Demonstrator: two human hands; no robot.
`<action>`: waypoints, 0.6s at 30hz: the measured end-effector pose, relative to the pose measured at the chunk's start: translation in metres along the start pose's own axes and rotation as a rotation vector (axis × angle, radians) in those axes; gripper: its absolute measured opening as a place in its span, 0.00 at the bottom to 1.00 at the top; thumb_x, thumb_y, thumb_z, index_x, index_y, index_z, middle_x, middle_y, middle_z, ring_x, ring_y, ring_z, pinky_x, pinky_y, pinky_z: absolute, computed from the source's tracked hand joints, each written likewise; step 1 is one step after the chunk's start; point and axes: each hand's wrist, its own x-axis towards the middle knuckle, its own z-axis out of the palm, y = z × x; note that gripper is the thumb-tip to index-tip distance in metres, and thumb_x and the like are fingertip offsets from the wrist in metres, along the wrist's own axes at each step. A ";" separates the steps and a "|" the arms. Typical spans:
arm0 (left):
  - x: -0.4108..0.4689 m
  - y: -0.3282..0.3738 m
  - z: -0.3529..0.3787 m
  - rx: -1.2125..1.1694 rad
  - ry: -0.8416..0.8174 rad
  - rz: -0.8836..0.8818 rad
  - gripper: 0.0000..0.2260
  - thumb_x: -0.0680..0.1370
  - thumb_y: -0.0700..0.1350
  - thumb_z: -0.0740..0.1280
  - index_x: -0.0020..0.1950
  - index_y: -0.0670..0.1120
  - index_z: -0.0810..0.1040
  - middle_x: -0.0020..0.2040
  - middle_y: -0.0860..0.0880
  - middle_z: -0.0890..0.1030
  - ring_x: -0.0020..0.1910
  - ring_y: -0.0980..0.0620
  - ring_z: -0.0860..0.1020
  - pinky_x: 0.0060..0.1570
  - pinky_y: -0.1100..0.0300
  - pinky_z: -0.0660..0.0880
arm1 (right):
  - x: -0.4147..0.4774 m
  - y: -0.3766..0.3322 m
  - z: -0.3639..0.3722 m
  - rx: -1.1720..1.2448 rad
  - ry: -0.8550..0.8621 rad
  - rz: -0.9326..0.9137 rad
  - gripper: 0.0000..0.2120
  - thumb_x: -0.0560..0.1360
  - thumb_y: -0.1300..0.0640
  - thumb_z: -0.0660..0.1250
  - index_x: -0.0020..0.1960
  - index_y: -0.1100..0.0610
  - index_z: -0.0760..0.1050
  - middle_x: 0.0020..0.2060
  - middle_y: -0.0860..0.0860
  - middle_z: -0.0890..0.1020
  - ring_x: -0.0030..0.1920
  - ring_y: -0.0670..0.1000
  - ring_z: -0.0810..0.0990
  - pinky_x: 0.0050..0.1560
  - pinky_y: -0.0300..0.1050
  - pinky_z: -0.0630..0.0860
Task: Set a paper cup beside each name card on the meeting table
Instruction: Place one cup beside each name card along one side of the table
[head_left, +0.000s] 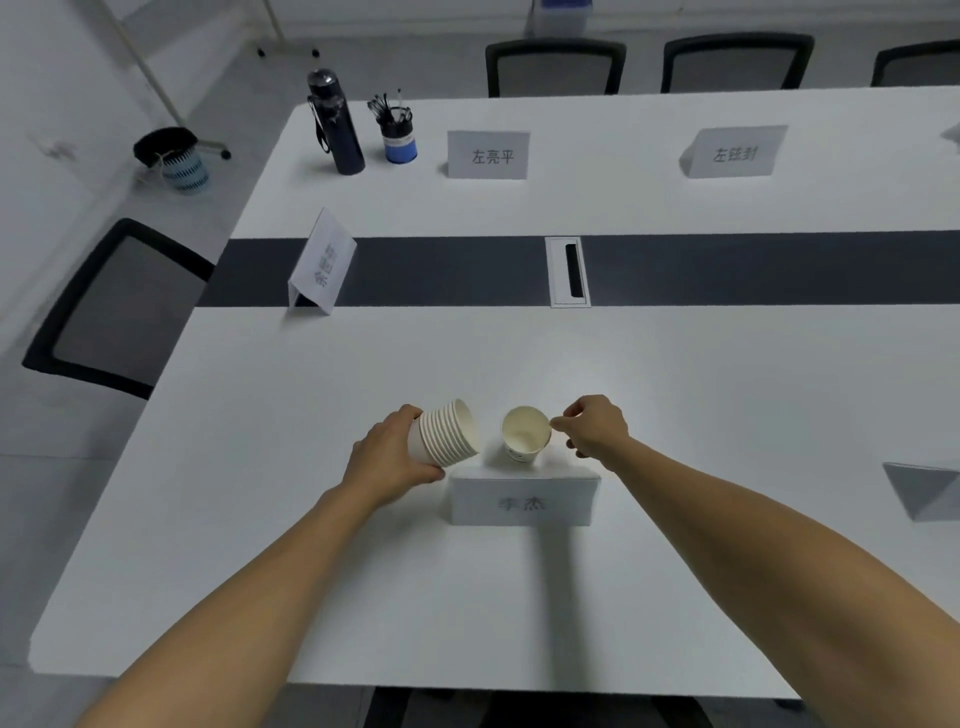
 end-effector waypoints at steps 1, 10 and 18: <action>-0.002 0.012 0.001 0.010 0.002 0.026 0.29 0.63 0.51 0.77 0.60 0.52 0.70 0.52 0.52 0.78 0.50 0.46 0.77 0.51 0.46 0.76 | -0.006 0.005 -0.010 -0.014 0.022 -0.018 0.14 0.72 0.56 0.70 0.52 0.65 0.78 0.40 0.59 0.84 0.38 0.58 0.83 0.47 0.55 0.82; -0.035 0.152 0.057 0.091 -0.022 0.316 0.30 0.63 0.51 0.79 0.60 0.53 0.70 0.52 0.52 0.78 0.49 0.48 0.78 0.50 0.47 0.79 | -0.076 0.103 -0.134 -0.229 0.198 -0.118 0.14 0.76 0.52 0.65 0.59 0.56 0.76 0.51 0.52 0.83 0.49 0.55 0.81 0.48 0.47 0.76; -0.119 0.290 0.179 0.121 -0.076 0.495 0.30 0.62 0.52 0.78 0.59 0.54 0.69 0.52 0.53 0.77 0.49 0.48 0.78 0.50 0.46 0.79 | -0.166 0.256 -0.267 -0.244 0.317 -0.103 0.14 0.77 0.52 0.66 0.59 0.57 0.77 0.51 0.53 0.83 0.51 0.54 0.81 0.52 0.51 0.79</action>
